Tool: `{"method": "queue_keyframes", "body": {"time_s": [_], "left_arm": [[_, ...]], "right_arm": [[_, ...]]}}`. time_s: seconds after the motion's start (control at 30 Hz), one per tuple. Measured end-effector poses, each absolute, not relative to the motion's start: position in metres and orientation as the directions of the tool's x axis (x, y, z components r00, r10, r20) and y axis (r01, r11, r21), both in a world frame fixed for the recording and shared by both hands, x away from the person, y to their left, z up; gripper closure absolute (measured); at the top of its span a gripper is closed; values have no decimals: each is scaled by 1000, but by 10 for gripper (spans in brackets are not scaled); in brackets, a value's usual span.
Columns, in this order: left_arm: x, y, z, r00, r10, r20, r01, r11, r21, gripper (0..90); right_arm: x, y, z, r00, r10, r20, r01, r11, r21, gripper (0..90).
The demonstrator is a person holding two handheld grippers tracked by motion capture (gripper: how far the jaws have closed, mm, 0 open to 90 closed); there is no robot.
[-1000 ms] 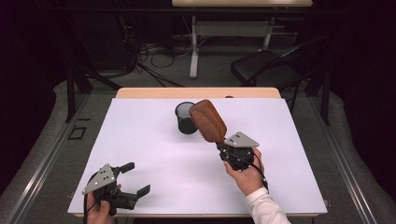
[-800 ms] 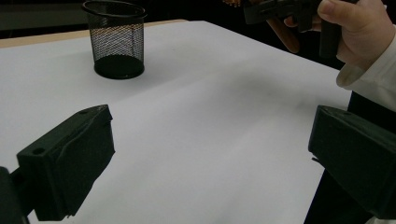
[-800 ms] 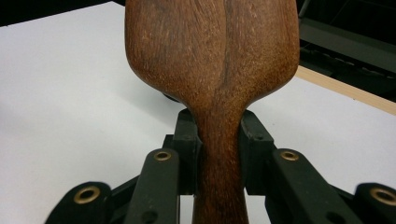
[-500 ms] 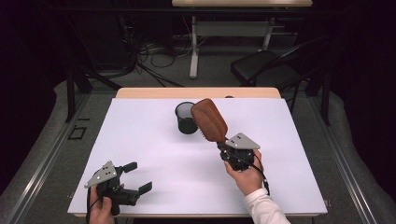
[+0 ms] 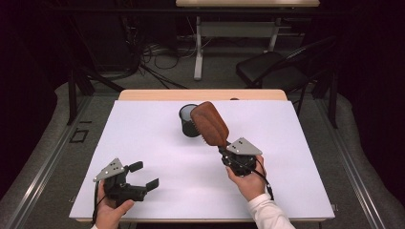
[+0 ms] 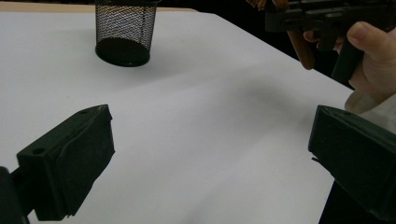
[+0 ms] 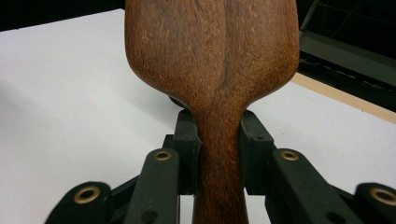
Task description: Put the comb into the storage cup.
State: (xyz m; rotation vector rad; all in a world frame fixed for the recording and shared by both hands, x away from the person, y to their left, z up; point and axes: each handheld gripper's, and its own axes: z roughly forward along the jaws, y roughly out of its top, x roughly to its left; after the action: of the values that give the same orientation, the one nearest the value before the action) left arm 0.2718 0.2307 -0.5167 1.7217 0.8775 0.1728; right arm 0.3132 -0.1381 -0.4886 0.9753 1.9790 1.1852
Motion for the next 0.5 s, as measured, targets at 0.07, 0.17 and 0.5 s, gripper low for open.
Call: {"method": "queue_keyframes", "body": {"time_s": [0.07, 0.17, 0.5], "left_arm": [[275, 231, -514, 706, 628, -328, 472, -72, 879, 4], [281, 231, -509, 702, 622, -347, 480, -52, 876, 5], [303, 222, -491, 695, 596, -402, 517, -27, 855, 5]], "right_arm": [[314, -138, -488, -532, 836, -136, 271, 320, 908, 722], [314, -138, -488, -532, 837, -133, 271, 317, 909, 721], [311, -135, -487, -537, 832, -137, 259, 318, 912, 721]]}}
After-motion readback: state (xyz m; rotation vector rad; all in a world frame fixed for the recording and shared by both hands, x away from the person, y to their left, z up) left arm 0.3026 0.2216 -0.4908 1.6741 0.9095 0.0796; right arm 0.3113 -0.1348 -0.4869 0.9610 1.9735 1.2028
